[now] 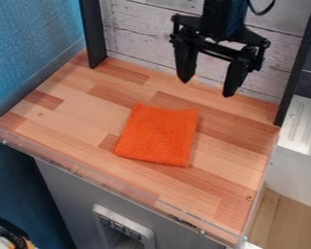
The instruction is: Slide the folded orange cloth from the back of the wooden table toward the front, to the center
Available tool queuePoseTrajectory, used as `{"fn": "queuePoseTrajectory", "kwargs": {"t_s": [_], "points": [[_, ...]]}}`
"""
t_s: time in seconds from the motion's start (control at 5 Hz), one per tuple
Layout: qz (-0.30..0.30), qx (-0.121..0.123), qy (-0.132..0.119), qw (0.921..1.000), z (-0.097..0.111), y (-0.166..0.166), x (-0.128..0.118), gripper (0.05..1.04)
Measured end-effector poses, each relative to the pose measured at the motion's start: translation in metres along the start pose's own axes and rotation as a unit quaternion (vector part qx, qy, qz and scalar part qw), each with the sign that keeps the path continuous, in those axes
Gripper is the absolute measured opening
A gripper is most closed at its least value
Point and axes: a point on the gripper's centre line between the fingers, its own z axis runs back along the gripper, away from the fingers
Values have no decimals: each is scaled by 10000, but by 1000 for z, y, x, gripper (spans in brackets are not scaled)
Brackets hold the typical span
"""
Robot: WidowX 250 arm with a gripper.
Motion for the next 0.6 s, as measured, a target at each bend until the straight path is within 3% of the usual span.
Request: {"fn": "queuePoseTrajectory", "kwargs": {"t_s": [0.6], "points": [[203, -152, 192, 9995, 1, -6, -2, 996]]}}
